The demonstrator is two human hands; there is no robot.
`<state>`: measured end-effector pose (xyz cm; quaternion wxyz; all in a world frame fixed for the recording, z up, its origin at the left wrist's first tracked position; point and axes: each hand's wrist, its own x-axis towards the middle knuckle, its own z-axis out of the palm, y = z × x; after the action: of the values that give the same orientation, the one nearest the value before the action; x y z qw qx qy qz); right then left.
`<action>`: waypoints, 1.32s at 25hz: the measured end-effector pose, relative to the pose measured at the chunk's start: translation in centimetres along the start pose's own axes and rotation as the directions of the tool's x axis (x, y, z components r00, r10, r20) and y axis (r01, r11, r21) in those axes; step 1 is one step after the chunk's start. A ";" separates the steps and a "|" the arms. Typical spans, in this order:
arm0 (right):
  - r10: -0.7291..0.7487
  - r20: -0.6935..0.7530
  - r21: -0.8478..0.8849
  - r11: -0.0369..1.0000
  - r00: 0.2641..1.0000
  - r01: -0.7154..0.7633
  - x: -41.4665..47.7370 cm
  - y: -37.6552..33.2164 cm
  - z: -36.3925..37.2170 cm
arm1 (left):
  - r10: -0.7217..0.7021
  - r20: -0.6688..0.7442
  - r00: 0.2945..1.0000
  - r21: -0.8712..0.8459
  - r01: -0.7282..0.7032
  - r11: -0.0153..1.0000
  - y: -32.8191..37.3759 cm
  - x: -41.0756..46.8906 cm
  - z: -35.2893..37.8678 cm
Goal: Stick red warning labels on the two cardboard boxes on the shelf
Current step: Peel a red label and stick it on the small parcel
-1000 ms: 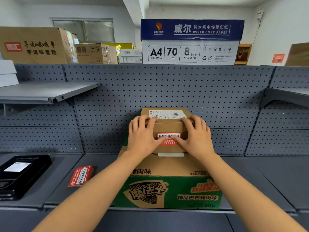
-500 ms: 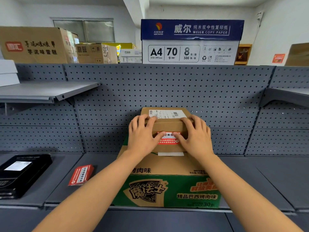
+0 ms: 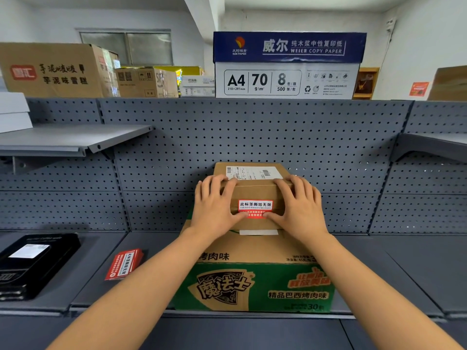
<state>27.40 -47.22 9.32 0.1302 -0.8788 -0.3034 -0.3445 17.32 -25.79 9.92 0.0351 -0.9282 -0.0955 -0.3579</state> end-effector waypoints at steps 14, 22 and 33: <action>0.030 -0.071 -0.013 0.999 0.997 -0.031 1.1 -0.4 0.1 | -0.008 -0.035 0.999 -0.018 0.007 1.000 -0.3 1.0 -0.3; -0.056 -0.052 -0.034 0.998 0.997 0.054 -0.2 0.7 0.6 | 0.056 -0.018 0.998 0.048 -0.055 0.997 -0.6 0.1 0.1; -0.066 -0.151 -0.011 0.998 0.986 0.066 0.9 1.1 0.6 | 0.037 -0.018 0.999 -0.017 -0.038 0.999 -1.2 0.9 -0.2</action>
<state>28.94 -47.40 9.45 0.1388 -0.8400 -0.3207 -0.4150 17.64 -24.53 10.66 0.0346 -0.9268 -0.0748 -0.3663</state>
